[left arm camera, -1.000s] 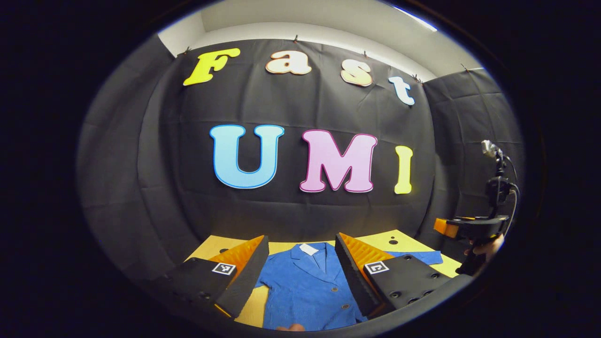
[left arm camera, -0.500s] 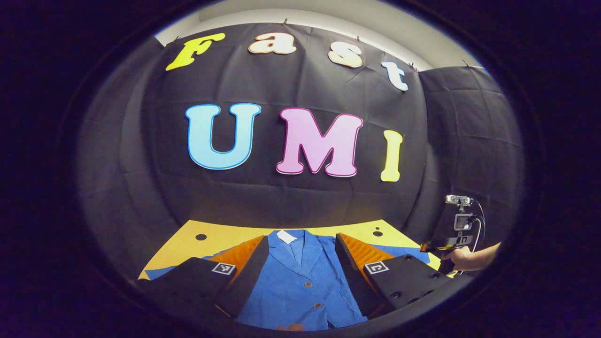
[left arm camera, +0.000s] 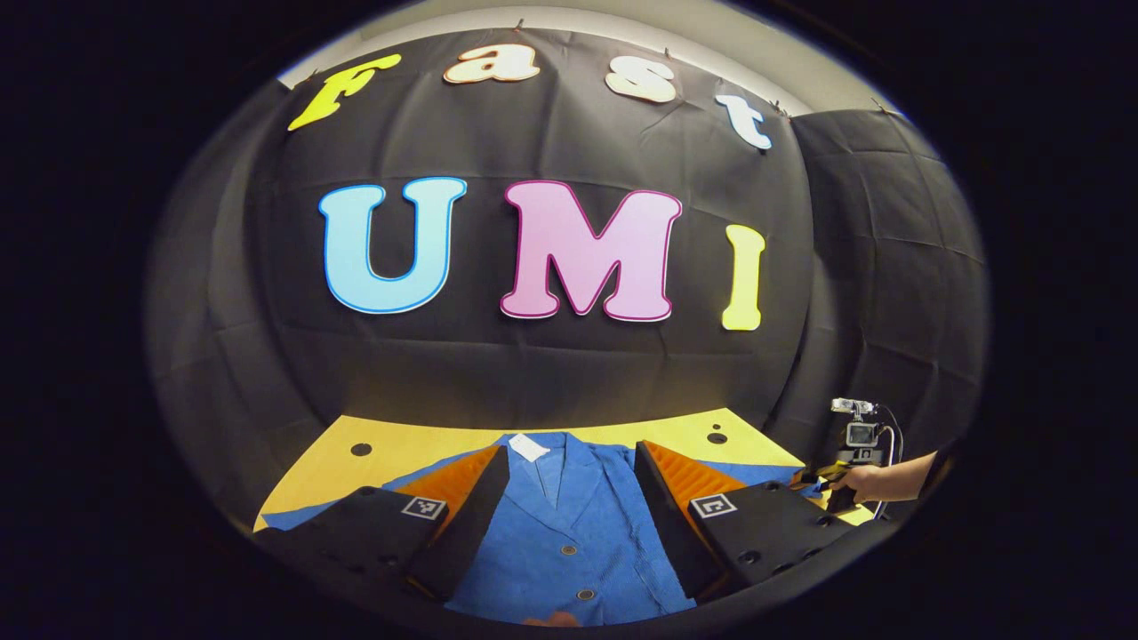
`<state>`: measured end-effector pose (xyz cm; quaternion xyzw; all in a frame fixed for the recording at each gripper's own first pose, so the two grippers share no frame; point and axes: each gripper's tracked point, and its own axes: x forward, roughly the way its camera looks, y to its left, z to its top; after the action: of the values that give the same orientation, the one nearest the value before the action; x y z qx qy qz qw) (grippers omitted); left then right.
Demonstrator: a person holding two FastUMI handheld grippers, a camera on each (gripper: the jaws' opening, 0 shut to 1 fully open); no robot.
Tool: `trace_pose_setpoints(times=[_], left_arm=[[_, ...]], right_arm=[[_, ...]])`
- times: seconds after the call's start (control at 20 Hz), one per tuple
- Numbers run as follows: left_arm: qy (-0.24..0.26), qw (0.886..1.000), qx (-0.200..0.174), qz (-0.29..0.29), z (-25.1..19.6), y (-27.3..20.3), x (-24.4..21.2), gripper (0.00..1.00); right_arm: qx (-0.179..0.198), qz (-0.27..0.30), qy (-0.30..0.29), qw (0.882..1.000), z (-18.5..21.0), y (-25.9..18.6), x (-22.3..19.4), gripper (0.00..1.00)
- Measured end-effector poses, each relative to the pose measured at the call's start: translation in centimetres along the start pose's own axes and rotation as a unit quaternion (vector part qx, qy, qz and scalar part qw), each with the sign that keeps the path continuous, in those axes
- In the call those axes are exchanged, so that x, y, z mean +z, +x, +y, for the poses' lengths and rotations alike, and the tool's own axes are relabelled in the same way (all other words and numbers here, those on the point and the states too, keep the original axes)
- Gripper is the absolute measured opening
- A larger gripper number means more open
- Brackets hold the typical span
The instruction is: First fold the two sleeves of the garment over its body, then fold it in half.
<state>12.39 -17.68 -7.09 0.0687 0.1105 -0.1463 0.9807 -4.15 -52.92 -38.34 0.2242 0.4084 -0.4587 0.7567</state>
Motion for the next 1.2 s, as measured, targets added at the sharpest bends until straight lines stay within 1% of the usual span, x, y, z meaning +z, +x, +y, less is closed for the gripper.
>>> trace_pose_setpoints(times=[0.05, 0.15, 0.2, 0.25, 0.3, 0.35, 0.4, 0.45, 0.5, 0.55, 0.65, 0.7, 0.75, 0.8, 0.85, 0.9, 0.95, 1.0, 1.2], left_arm=[[0.002, 1.000, -0.001, 0.000, -0.1, 0.1, 0.0, 0.82], [0.006, 1.000, -0.006, -0.002, -0.5, 0.2, 0.3, 0.82], [0.008, 1.000, -0.009, -0.002, -0.7, 0.2, 0.3, 0.82], [0.010, 1.000, -0.011, -0.001, -0.9, 0.3, 0.2, 0.82], [0.010, 1.000, -0.014, 0.000, -1.1, 0.3, 0.2, 0.82], [0.009, 1.000, -0.017, 0.001, -1.2, 0.4, 0.1, 0.82], [0.007, 1.000, -0.017, 0.003, -1.3, 0.4, 0.0, 0.82], [0.004, 1.000, -0.018, 0.004, -1.3, 0.5, -0.1, 0.82], [0.001, 1.000, -0.019, 0.006, -1.5, 0.6, -0.2, 0.82], [-0.002, 1.000, -0.020, 0.008, -1.6, 0.7, -0.4, 0.82], [-0.005, 1.000, -0.024, 0.012, -1.9, 0.8, -0.6, 0.82], [-0.005, 1.000, -0.025, 0.013, -2.0, 0.8, -0.6, 0.82], [-0.003, 1.000, -0.025, 0.014, -2.1, 0.7, -0.8, 0.82], [-0.002, 1.000, -0.025, 0.015, -2.1, 0.6, -0.9, 0.82], [0.000, 1.000, -0.025, 0.016, -2.2, 0.6, -0.9, 0.82], [0.000, 1.000, -0.025, 0.017, -2.2, 0.6, -1.1, 0.82], [-0.001, 1.000, -0.023, 0.020, -2.1, 0.6, -1.4, 0.82], [-0.003, 0.999, -0.021, 0.023, -2.0, 0.7, -1.6, 0.82], [-0.021, 0.999, -0.018, 0.034, -1.8, 0.7, -2.3, 0.82]], right_arm=[[-0.006, 0.000, 0.002, 1.000, -0.4, -0.4, -0.1, 0.96], [-0.024, -0.026, 0.008, 0.999, -1.2, -0.4, 0.9, 0.96], [-0.033, -0.027, 0.008, 0.999, -1.5, -0.3, 1.0, 0.96], [-0.032, -0.016, 0.009, 0.999, -1.1, 0.1, 0.6, 0.96], [-0.019, 0.013, 0.008, 1.000, -0.7, 0.3, -0.7, 0.88], [-0.017, -0.001, 0.016, 1.000, -0.5, 0.1, -0.1, 0.96], [-0.011, 0.002, 0.017, 1.000, -0.4, 0.5, -0.1, 0.98], [-0.010, 0.004, 0.008, 1.000, -0.4, 0.2, -0.4, 0.95], [-0.005, -0.002, 0.002, 1.000, -0.3, 0.3, 0.0, 0.95], [0.006, -0.003, -0.001, 1.000, 0.1, 0.4, 0.0, 0.80], [0.021, -0.010, -0.016, 1.000, 1.0, 0.2, 0.1, 0.43], [0.024, -0.014, -0.021, 0.999, 1.4, 0.0, 0.0, 0.25], [0.017, -0.011, -0.018, 1.000, 1.5, 0.1, 0.0, 0.07], [0.028, -0.014, -0.019, 0.999, 1.9, 0.2, 0.1, 0.11], [0.052, -0.013, -0.022, 0.998, 2.4, 0.2, 0.2, 0.11], [0.064, -0.013, -0.021, 0.998, 2.1, -0.2, 0.3, 0.11], [0.069, -0.005, -0.010, 0.998, 2.0, -0.6, 0.1, 0.02], [0.074, -0.011, -0.003, 0.997, 2.1, -0.3, 0.3, 0.01], [0.089, -0.004, 0.017, 0.996, 2.5, -0.2, 0.3, 0.01]])
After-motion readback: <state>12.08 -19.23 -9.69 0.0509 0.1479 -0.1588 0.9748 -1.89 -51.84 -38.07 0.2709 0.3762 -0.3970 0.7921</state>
